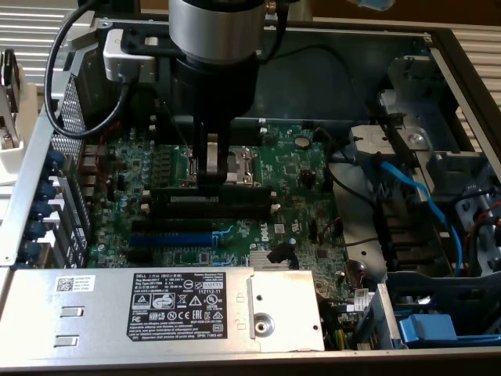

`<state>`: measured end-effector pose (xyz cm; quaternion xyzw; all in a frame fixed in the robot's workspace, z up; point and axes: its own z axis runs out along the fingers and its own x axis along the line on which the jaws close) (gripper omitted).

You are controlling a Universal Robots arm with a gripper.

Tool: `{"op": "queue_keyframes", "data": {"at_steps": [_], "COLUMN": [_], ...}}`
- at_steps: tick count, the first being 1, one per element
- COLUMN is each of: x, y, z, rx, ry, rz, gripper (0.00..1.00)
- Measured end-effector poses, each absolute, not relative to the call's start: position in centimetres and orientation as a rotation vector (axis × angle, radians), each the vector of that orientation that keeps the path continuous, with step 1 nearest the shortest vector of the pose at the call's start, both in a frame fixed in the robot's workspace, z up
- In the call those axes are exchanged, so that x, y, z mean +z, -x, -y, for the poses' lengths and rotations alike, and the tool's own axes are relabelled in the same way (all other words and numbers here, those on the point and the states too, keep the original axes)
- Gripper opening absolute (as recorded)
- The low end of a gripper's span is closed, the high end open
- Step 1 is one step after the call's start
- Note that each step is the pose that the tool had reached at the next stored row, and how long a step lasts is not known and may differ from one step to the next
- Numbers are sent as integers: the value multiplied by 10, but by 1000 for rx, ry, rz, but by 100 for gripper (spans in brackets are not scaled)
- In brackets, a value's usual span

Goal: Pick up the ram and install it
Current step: 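Insert the ram into the slot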

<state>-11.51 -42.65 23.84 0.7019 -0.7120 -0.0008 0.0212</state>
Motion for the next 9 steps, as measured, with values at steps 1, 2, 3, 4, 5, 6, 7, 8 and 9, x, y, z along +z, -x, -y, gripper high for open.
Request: {"op": "queue_keyframes", "data": {"at_steps": [1, 2, 3, 4, 5, 6, 7, 8, 9], "x": [238, 238, 238, 238, 238, 239, 238, 238, 238], "y": [115, 115, 115, 115, 115, 115, 115, 115, 115], "z": [427, 427, 427, 427, 427, 427, 427, 427, 427], "rx": [-3, -3, -3, -3, -3, -3, -3, -3, -3], "ry": [-2176, -2176, -2175, -2175, -2175, -2175, -2175, -2174, -2174], "rz": [2207, 2207, 2207, 2207, 2208, 2208, 2208, 2208, 2209], "gripper": [12, 12, 12, 12, 12, 12, 12, 12, 12]}}
